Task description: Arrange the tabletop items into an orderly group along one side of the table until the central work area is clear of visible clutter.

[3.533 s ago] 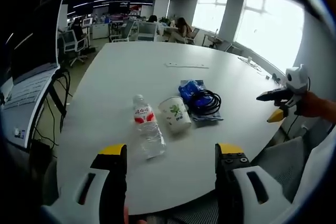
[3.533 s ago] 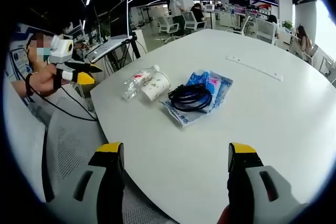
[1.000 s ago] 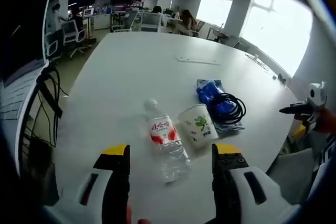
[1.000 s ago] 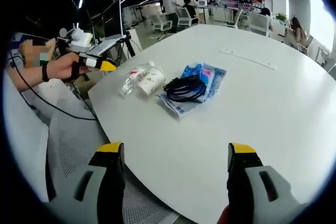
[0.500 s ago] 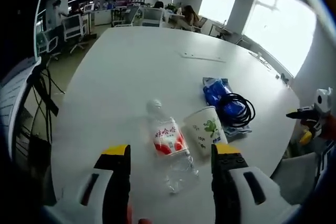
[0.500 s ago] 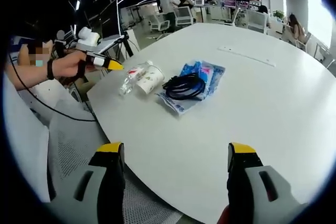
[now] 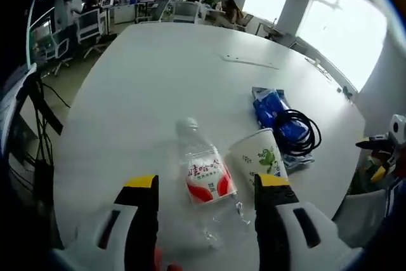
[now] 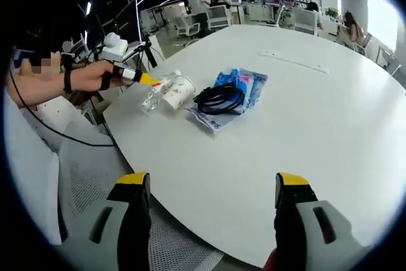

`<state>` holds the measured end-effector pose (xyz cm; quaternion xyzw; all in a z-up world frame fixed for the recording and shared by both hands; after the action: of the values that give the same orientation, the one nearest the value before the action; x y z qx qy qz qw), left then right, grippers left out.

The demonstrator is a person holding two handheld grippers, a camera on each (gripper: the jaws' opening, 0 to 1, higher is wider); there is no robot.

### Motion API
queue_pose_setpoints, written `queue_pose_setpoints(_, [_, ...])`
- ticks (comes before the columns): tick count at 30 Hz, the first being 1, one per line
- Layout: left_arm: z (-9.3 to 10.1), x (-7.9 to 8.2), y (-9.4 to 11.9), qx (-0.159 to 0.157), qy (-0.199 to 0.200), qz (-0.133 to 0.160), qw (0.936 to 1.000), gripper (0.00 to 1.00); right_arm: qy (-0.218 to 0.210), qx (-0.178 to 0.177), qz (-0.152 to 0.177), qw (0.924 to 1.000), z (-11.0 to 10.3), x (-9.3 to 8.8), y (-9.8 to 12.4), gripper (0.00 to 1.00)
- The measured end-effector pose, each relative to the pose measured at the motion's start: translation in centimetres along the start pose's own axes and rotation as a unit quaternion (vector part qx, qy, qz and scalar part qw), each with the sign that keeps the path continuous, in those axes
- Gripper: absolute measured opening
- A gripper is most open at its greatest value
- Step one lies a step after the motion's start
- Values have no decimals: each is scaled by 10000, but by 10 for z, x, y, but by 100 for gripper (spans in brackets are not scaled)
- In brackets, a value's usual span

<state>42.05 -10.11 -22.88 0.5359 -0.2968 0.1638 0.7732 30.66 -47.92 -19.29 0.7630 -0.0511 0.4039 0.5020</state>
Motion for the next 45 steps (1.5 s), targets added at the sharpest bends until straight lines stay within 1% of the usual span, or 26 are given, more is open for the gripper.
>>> queue_pose_setpoints(8, [0, 0, -9, 25, 25, -162, 9999, 60, -28, -7, -26, 10000, 0, -1, 0, 80])
queue_pose_setpoints(14, [1, 3, -16, 29, 20, -296, 9996, 58, -50, -12, -11, 10000, 1, 0, -1, 80])
queue_pose_setpoints(16, [0, 2, -20, 75, 3, -466, 9989, 56, -28, -18, -34, 10000, 2, 0, -1, 80])
queue_pose_setpoints(21, [-1, 4, -27, 92, 21, -582, 9983, 55, -42, -14, -53, 10000, 2, -1, 0, 80])
queue_pose_setpoints(23, [-2, 4, -30, 108, 35, -672, 9977, 54, -57, -12, -54, 10000, 2, -1, 0, 80])
queue_pose_setpoints(25, [0, 3, -32, 14, 203, -766, 9969, 54, -61, -19, -62, 10000, 3, -1, 0, 80])
queue_pose_setpoints(32, [1, 4, -39, -13, 168, -880, 9960, 54, -55, -26, -85, 9999, 3, -2, 0, 80])
queue_pose_setpoints(36, [3, 3, -43, -45, 248, -990, 9948, 53, -69, -47, -105, 9999, 3, -4, 0, 80])
queue_pose_setpoints(40, [5, 1, -47, -24, 188, -1093, 9938, 50, -66, -50, -106, 9999, 2, -5, 0, 80])
queue_pose_setpoints(41, [4, -1, -49, 42, 141, -1170, 9930, 51, -70, -50, -102, 9999, 2, -5, 0, 80])
queue_pose_setpoints(45, [3, 0, -48, 33, 141, -1168, 9931, 50, -60, -54, -114, 9999, 1, -6, 0, 80])
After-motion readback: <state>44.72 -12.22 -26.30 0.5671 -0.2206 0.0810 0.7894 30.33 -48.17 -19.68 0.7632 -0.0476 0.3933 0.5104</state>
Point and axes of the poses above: the point that each gripper's makers call its tool centre point, and the gripper's own axes: y roughly backward along the fingers, z roughly to its right, x roughly out of its top, the point moved 7 cm from there along y, roughly backward along the fingers, and after that the axes turned 3 degrees about -x, right-handed, at the moved point
